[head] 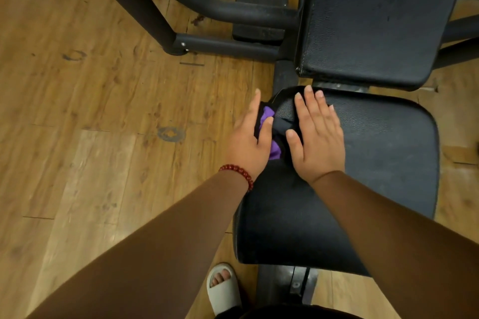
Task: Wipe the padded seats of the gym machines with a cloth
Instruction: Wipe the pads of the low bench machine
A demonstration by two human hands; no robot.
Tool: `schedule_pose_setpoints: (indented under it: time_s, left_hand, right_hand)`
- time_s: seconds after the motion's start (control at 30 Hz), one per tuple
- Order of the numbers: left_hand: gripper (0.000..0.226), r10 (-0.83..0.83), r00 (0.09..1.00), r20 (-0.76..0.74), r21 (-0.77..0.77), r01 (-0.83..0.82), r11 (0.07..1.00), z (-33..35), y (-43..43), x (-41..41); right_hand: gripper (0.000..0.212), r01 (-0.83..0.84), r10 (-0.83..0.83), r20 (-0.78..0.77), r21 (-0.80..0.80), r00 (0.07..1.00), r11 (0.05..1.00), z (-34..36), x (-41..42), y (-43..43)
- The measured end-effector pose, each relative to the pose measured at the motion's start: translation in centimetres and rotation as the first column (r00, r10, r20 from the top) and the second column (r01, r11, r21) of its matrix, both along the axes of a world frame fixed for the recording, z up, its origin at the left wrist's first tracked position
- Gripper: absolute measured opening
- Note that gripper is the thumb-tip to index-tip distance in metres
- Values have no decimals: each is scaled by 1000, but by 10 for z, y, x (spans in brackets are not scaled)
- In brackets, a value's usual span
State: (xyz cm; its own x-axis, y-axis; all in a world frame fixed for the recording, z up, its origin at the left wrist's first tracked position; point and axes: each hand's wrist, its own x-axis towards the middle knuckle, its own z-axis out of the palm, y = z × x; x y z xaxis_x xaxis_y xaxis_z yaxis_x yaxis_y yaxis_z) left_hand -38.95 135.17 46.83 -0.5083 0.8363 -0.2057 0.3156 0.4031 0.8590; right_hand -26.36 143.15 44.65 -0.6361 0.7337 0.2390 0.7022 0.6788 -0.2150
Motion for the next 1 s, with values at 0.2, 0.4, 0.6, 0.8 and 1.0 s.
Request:
schedule_pose_setpoints:
  time_s: [0.2,0.4,0.6,0.8,1.0]
  left_hand:
    - [36,-37,998,48,-94,41,995,17,50,-12]
    - [30,43,999,-27,-23,-44,999,-2,16,2]
    - [31,94,996,11,-83,-93,992,0,21,-2]
    - [61,63,997,48,122,-69,990,9,42,-8]
    - [29,146,979,140,92,-160,983,-4,34,-4]
  right_hand:
    - [61,9,-10,24,40,1000,999,-2,0,0]
    - [61,2,-3,24,28,1000,1000,-1,0,0]
    - [62,7,-7,17,40,1000,999,-2,0,-1]
    - [62,12,-13,19,50,1000,999,-3,0,0]
    - [62,11,-12,26,53,1000,999,-3,0,0]
